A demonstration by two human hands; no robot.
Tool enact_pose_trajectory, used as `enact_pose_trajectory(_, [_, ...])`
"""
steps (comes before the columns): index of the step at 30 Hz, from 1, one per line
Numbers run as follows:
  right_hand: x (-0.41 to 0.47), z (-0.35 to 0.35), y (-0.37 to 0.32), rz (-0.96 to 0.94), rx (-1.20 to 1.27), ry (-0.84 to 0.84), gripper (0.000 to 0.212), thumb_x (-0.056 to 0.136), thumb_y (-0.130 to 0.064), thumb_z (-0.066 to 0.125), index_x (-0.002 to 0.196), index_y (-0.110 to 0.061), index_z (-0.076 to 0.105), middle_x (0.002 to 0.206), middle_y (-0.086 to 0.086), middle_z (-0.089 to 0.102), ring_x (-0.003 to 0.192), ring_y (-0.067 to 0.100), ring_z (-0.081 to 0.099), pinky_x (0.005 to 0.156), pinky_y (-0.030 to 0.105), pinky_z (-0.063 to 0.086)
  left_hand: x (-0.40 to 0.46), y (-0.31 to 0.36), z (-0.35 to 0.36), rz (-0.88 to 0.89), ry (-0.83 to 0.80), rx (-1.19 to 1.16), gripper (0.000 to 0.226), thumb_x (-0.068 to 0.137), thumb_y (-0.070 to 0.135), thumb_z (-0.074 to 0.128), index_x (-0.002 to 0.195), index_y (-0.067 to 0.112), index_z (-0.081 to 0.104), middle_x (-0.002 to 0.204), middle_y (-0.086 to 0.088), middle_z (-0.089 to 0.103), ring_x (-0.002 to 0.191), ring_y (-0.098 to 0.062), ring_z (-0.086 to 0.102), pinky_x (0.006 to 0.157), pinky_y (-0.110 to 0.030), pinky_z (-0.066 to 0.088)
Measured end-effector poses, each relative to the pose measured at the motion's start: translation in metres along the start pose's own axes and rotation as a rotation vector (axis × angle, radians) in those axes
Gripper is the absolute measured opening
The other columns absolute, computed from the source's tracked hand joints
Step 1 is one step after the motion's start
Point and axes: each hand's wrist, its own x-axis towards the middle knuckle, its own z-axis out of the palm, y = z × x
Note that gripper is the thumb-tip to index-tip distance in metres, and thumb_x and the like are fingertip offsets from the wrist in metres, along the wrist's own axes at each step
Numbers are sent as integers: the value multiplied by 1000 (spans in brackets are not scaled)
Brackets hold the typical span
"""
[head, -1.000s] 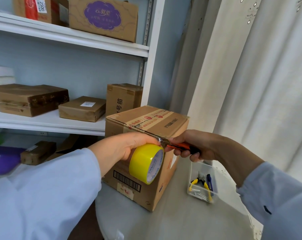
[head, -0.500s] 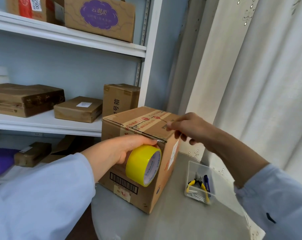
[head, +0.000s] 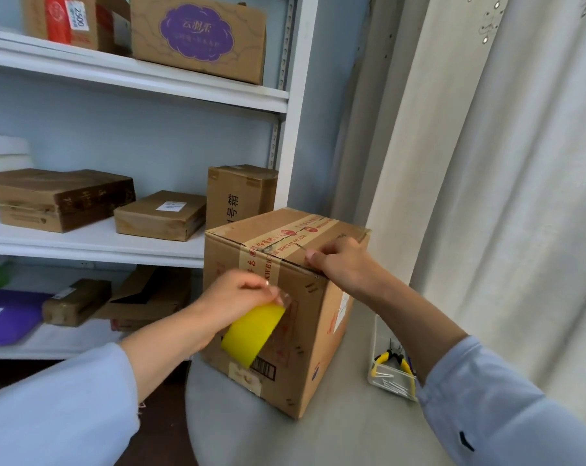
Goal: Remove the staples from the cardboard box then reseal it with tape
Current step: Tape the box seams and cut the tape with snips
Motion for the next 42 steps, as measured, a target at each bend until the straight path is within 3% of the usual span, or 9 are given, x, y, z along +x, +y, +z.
enact_pose_trajectory(3, [-2,8,-2,-56,-260,67,33,89,-45,53,106,-17,59,101,1,64,95,22,61,82,42,54,8,14,-18,263,270,318,14,82,31,70,71,39,67,129,8,45,125,-20,37,109,-41,29])
enact_pose_trajectory(8, [-9,8,-4,-133,-385,112,31,90,-41,59,114,-21,56,107,-1,61,96,18,57,79,35,52,13,12,-28,126,128,662,21,85,38,65,65,43,60,152,16,28,143,-16,14,115,-54,7])
enact_pose_trajectory(13, [-10,-10,5,-106,-490,197,38,86,-42,64,122,-31,58,116,-4,62,107,19,56,79,31,43,4,18,-12,181,177,780,17,87,40,60,70,40,61,147,19,32,138,-12,24,115,-55,-5])
enact_pose_trajectory(17, [-7,-23,28,-44,-638,285,29,91,-36,56,120,-34,60,110,-4,65,101,20,60,70,29,42,-7,33,-4,255,39,685,20,86,41,61,67,43,58,145,19,38,137,-11,26,115,-49,6])
enact_pose_trajectory(21, [-5,-28,31,-77,-516,405,29,95,-37,46,121,-35,59,104,-5,67,94,21,62,68,31,47,-10,36,-21,166,170,328,17,84,30,67,68,33,69,153,2,29,143,-12,16,115,-43,17])
enact_pose_trajectory(28, [2,-3,18,-147,-564,246,37,99,-49,35,112,-22,57,102,2,66,93,24,62,70,34,47,-30,40,4,176,46,192,20,86,23,65,68,27,71,145,-3,44,137,-3,31,110,-33,28])
enact_pose_trajectory(35, [-16,-21,7,-81,194,135,28,96,-34,49,99,-10,64,74,-10,62,62,3,55,51,16,39,-21,49,-2,80,27,-134,23,89,22,62,70,17,73,88,0,71,89,-17,63,82,-32,47])
enact_pose_trajectory(39, [-33,-24,-3,-169,302,-107,51,77,-51,67,88,-1,68,56,0,41,47,5,37,42,16,29,-15,52,8,49,-6,-157,16,88,26,63,82,19,76,93,-2,73,97,-21,65,92,-37,47])
enact_pose_trajectory(42, [-39,-21,-11,-184,331,-221,21,76,-39,72,64,-22,69,46,-9,43,43,4,36,41,15,29,-17,54,8,29,16,-146,18,87,20,62,73,24,73,88,-2,71,88,-18,63,79,-32,48])
